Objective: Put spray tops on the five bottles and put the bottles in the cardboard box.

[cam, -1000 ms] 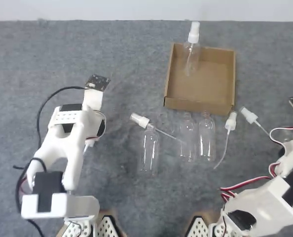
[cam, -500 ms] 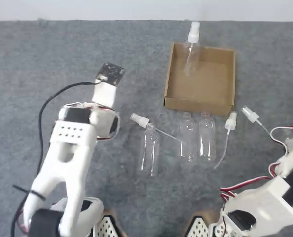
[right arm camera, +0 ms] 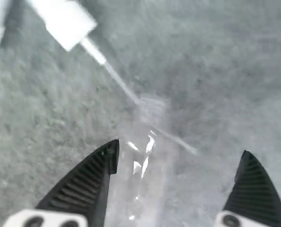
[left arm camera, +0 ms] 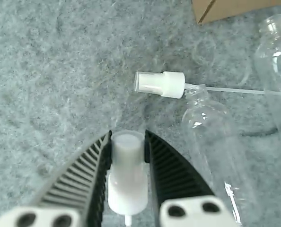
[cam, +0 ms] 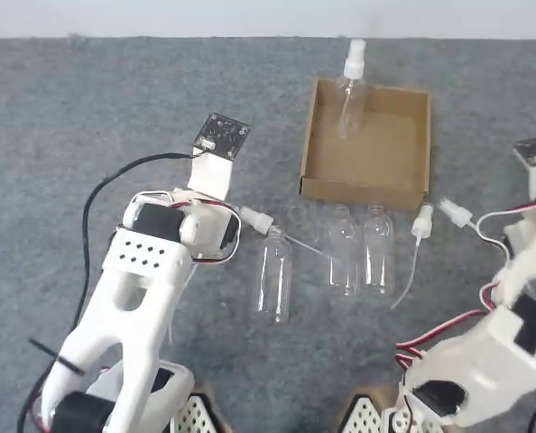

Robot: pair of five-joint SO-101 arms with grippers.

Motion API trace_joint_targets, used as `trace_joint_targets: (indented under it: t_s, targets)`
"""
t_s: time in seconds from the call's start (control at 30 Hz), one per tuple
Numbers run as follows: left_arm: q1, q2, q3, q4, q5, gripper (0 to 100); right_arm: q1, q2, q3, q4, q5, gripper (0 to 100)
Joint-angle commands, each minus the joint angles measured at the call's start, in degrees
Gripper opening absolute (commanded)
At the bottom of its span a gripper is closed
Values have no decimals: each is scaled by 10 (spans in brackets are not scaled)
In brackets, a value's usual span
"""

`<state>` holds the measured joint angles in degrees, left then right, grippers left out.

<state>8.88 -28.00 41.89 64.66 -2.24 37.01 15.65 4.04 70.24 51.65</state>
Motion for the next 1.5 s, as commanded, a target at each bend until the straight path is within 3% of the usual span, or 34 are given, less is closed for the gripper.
trace_joint_targets:
  t_s: [0.0, 0.1, 0.2, 0.3, 0.5, 0.7, 0.93, 1.13, 1.23, 1.47]
  targets:
    - [2, -27, -1, 4, 6, 12, 0, 6, -28, 25, -4, 318]
    - [3, -26, -1, 4, 9, 12, 0, 8, -28, 37, -5, 316]
    - [3, -27, -1, 4, 9, 12, 0, 12, -25, 41, -10, 247]
    - [2, -26, -1, 4, 8, 12, 12, 12, -25, 47, -55, 188]
    - [4, -27, -1, 4, 7, 12, 29, 12, -18, 63, -107, 180]
    - [2, -31, -1, 6, 8, 12, 29, 1, -30, 56, -102, 38]
    - [1, -60, -15, 8, 9, 12, -16, -97, -71, 61, -113, 42]
    - [-2, -171, -33, 34, 9, 12, -134, -257, 5, 54, -176, 41]
    - [-37, -215, -78, 55, 8, 12, -215, -357, 58, 44, -219, 41]
    - [-149, -250, -225, 54, 22, 12, -482, -588, 232, -29, -326, 40]
